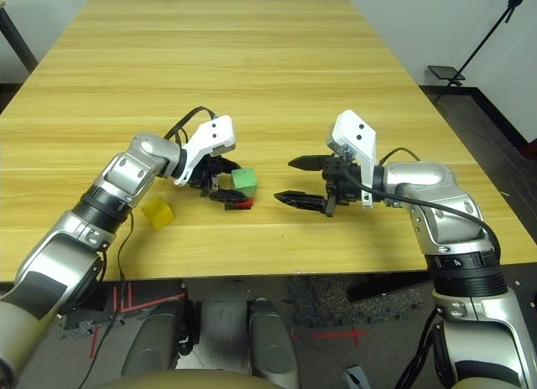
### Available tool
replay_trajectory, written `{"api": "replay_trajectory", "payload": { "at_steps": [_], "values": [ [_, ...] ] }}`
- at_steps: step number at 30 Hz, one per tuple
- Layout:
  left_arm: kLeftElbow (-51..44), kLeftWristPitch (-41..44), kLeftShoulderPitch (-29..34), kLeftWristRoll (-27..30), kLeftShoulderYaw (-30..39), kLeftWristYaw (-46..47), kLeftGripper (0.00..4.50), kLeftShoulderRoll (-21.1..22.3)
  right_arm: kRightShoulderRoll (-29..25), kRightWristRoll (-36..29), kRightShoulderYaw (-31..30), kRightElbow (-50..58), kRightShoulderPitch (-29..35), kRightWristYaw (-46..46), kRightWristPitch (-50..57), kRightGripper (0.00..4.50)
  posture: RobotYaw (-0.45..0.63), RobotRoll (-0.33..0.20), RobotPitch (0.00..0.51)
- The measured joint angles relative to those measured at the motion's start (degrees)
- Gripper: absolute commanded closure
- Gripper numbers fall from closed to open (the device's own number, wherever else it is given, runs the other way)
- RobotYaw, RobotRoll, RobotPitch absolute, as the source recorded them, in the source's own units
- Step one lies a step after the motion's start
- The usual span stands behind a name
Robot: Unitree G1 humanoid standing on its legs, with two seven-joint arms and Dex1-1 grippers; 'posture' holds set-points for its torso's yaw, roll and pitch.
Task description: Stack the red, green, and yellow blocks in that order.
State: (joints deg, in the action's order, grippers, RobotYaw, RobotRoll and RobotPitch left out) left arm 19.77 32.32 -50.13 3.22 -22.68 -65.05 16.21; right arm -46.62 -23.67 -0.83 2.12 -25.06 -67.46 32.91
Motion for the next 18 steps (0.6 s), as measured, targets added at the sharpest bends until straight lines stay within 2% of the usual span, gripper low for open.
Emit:
{"api": "replay_trajectory", "payload": {
  "at_steps": [2, 5, 8, 10, 13, 18],
  "values": [
    [-6.9, 5.1, 0.7, 1.7, 3.1, 2.2, 0.02, 1.4, 0.0, 0.0, -0.1, -0.2, -0.9, 0.0, 0.0, 0.0, 0.04, -0.069, 0.092],
    [-19.4, 14.7, 3.2, 3.7, 7.9, 5.6, 0.02, 6.2, 0.0, 0.0, -0.3, -1.1, -1.6, -0.2, -0.1, 0.0, 0.09, -0.067, 0.088],
    [-31.6, 26.2, 9.6, 4.5, 12.3, 10.4, 0.02, 12.4, 0.2, 0.3, -0.9, -3.2, -2.9, -0.8, -0.4, 0.0, 0.11, -0.069, 0.086],
    [-36.4, 31.7, 13.1, 4.7, 13.9, 13.0, 0.02, 14.1, 0.5, 0.5, -1.1, -4.2, -3.8, -1.3, -1.0, 0.0, 0.13, -0.072, 0.085],
    [-43.7, 39.3, 18.6, 5.5, 16.5, 17.7, 0.02, 15.7, 1.1, 1.0, -1.7, -6.2, -5.6, -2.0, -2.0, 0.0, 0.15, -0.077, 0.086],
    [-49.9, 44.6, 24.9, 6.9, 18.3, 23.9, 0.02, 14.7, 2.4, 1.9, -3.5, -8.5, -7.6, -3.2, -3.2, 0.0, 0.16, -0.085, 0.088]
  ]
}}
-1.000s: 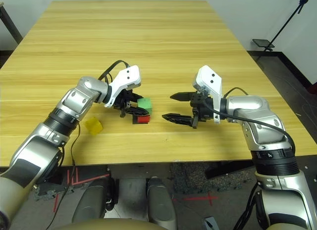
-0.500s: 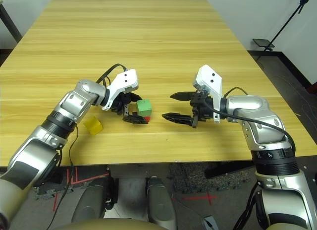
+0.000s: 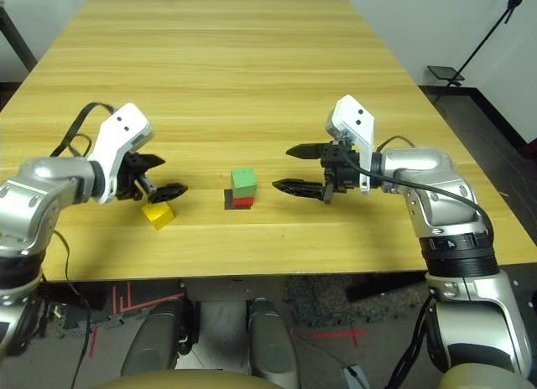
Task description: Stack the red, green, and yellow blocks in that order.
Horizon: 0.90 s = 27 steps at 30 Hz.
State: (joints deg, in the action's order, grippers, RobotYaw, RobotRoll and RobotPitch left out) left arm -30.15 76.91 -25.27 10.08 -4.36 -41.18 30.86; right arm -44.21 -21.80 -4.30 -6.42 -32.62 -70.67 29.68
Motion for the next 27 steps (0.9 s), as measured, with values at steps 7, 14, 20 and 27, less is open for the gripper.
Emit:
{"api": "replay_trajectory", "payload": {
  "at_steps": [7, 14, 20, 27],
  "values": [
    [-2.1, 0.1, 5.7, 2.3, -0.9, 3.9, 0.02, 1.1, 0.3, 0.9, -0.8, -2.4, -1.4, -1.2, -0.7, 0.0, 0.17, -0.091, 0.092],
    [-0.1, -3.3, 8.5, 4.3, -2.6, 4.0, 0.41, 4.9, 0.6, 0.9, -1.2, -2.6, -1.9, -1.6, -1.0, 0.0, 0.16, -0.094, 0.095],
    [2.6, -6.1, 8.0, 5.4, -4.2, 4.2, 2.28, 5.8, 0.4, 0.8, -1.2, -2.0, -1.6, -1.6, -0.9, 0.0, 0.14, -0.092, 0.088],
    [4.9, -4.1, -5.9, 11.2, -5.5, -1.2, 2.57, 7.5, -0.2, 0.5, -0.6, -0.3, -0.6, -1.5, -0.3, 0.0, 0.12, -0.083, 0.08]
  ]
}}
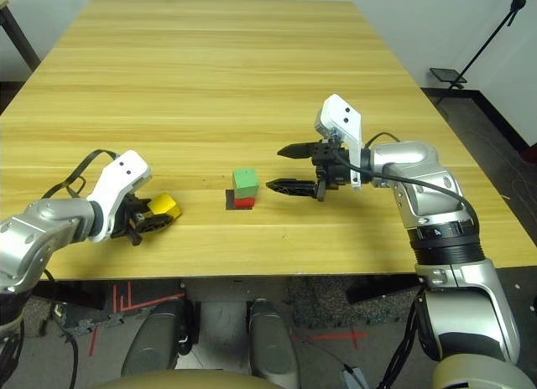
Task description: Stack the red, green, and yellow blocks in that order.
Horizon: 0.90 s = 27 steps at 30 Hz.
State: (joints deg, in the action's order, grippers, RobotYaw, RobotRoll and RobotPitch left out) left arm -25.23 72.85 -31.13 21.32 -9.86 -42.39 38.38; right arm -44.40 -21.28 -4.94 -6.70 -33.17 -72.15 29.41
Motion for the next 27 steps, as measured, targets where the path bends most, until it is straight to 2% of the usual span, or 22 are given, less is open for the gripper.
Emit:
{"api": "replay_trajectory", "payload": {
  "at_steps": [5, 11, 17, 21, 27],
  "values": [
    [7.9, -3.7, -14.7, 1.9, -2.1, -5.2, 2.57, -0.8, -0.5, -0.3, 0.9, 2.2, 1.0, 0.0, 0.7, 0.0, 0.09, -0.074, 0.071],
    [24.1, -15.6, -25.3, -1.2, -10.3, -11.9, 2.57, -6.5, -0.8, -2.4, 1.8, 6.8, 3.0, 0.1, 3.3, 0.0, 0.06, -0.065, 0.064],
    [34.8, -24.0, -29.3, -4.9, -14.8, -16.5, 2.57, -12.5, -0.7, -4.9, 2.7, 12.8, 4.8, 1.3, 6.5, 0.0, 0.01, -0.057, 0.058],
    [37.5, -26.7, -29.8, -7.0, -16.6, -18.6, 2.57, -14.1, -1.2, -5.2, 3.6, 14.4, 5.5, 2.0, 7.4, 0.0, 0.01, -0.056, 0.058],
    [37.9, -27.9, -29.7, -9.6, -18.2, -20.7, 2.57, -14.3, -2.3, -6.5, 3.8, 15.3, 7.2, 2.5, 7.9, 0.0, 0.0, -0.053, 0.066]
  ]
}}
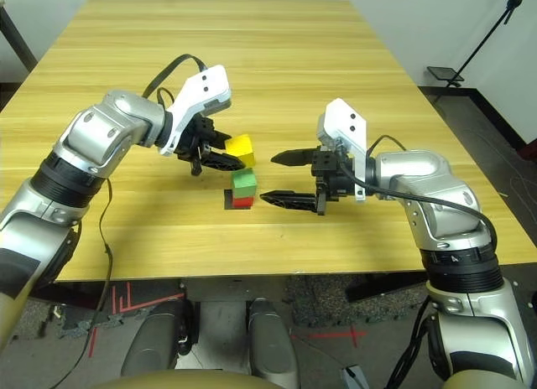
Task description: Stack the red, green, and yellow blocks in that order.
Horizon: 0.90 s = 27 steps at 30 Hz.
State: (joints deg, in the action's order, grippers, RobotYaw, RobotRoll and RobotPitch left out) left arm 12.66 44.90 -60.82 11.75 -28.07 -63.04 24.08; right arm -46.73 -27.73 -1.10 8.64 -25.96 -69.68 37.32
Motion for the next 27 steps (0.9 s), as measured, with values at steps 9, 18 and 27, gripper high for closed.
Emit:
{"api": "replay_trajectory", "payload": {
  "at_steps": [9, 18, 27],
  "values": [
    [0.5, -0.1, 0.4, -2.9, -1.5, -1.2, 2.57, -1.6, -0.7, -0.4, 0.4, 0.0, 0.3, 0.8, 0.1, 0.0, 0.0, -0.049, 0.08],
    [2.4, -0.2, 0.4, -4.5, -1.7, -1.5, 2.57, -3.2, -0.7, -0.4, 0.4, -0.1, 0.7, 1.5, 0.1, 0.0, -0.01, -0.044, 0.087],
    [2.5, -0.1, 0.4, -5.1, -1.8, -1.6, 2.22, -4.2, -0.7, -0.5, 0.4, -0.1, 1.7, 2.4, 0.2, 0.0, -0.01, -0.042, 0.088]
  ]
}}
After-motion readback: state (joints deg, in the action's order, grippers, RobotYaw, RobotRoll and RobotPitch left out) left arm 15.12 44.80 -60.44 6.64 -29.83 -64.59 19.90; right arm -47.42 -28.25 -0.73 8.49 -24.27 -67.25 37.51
